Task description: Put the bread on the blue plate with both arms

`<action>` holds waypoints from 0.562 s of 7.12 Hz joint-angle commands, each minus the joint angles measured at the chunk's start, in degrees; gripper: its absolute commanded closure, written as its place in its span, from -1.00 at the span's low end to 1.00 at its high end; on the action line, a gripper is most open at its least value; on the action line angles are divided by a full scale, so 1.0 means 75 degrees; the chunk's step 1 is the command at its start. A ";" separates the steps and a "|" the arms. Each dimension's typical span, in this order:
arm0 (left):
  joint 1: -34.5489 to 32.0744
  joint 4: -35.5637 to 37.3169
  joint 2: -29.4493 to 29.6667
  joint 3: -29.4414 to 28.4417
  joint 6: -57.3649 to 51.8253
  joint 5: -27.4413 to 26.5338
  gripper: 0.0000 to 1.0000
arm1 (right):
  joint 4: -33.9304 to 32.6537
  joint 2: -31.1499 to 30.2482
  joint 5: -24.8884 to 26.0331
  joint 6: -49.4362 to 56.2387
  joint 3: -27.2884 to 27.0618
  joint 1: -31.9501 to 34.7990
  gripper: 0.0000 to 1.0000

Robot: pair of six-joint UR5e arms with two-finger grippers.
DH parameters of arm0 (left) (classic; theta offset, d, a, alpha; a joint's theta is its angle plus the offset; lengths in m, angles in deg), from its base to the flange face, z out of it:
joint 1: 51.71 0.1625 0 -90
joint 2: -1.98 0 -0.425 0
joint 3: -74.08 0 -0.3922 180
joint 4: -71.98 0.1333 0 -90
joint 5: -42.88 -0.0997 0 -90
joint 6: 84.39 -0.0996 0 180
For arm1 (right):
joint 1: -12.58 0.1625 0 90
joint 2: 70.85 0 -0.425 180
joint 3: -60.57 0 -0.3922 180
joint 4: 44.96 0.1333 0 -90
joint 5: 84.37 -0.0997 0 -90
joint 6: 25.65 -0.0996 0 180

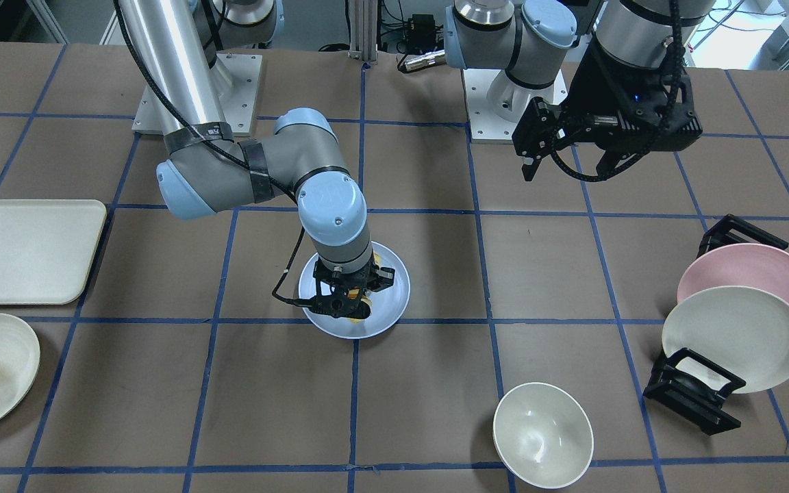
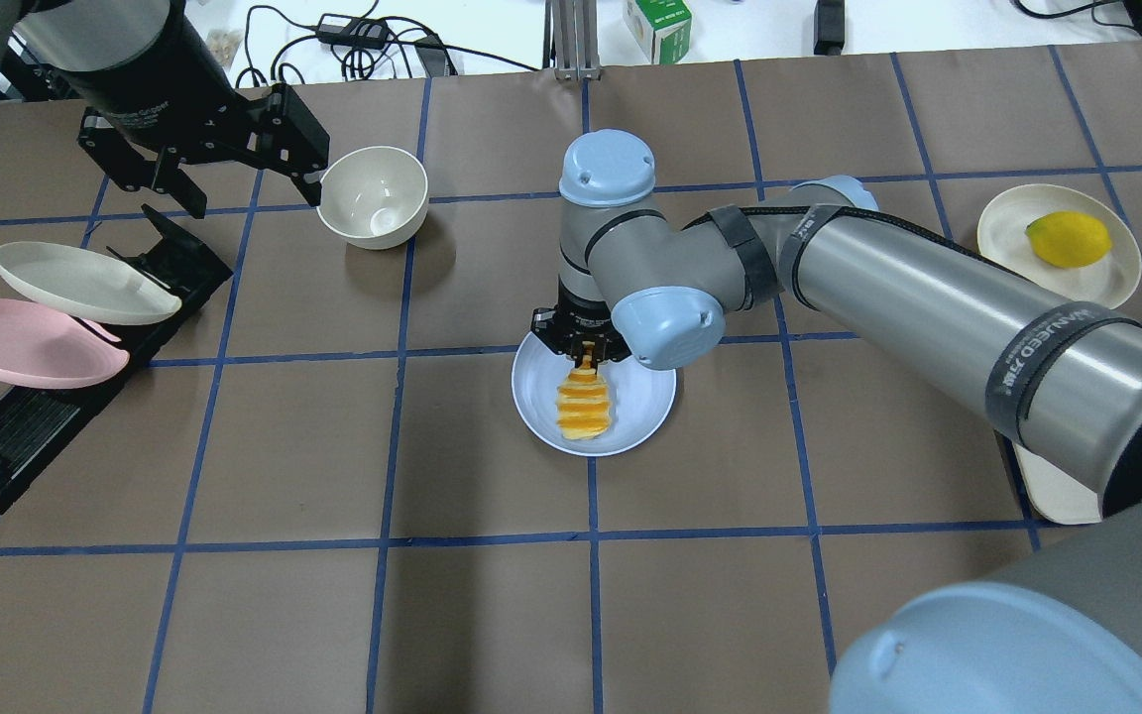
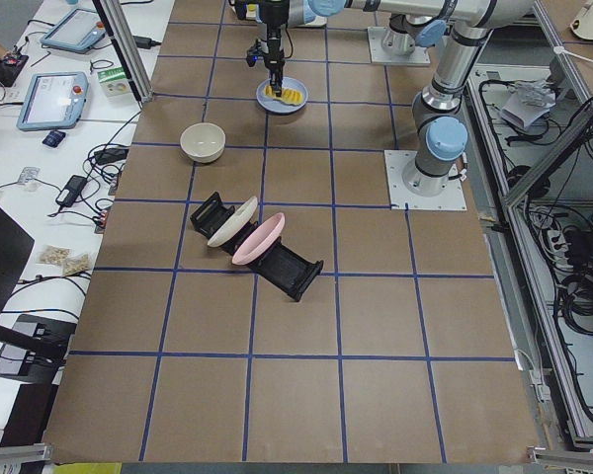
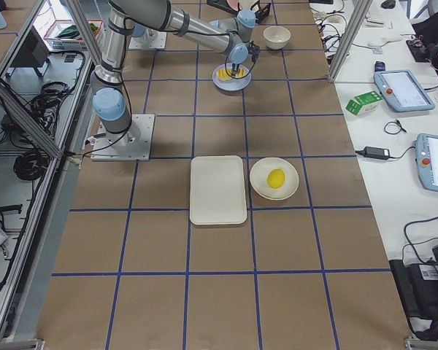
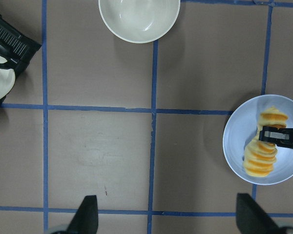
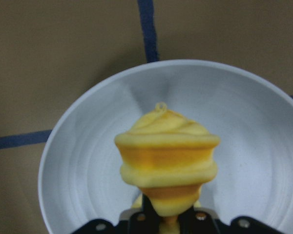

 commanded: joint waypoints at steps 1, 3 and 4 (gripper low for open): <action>-0.0009 0.0006 0.0020 0.0034 -0.0020 0.0138 -1.00 | -0.0030 -0.0062 0.0018 0.0014 0.0036 -0.0011 -1.00; 0.0014 -0.0005 0.0008 0.0034 -0.0032 0.0174 -1.00 | -0.0007 -0.0400 0.0053 0.0049 0.0013 -0.0034 -1.00; 0.0014 -0.0005 0.0008 0.0034 -0.0043 0.0174 -1.00 | 0.0051 -0.0507 0.0042 0.0061 0.0013 -0.0116 -1.00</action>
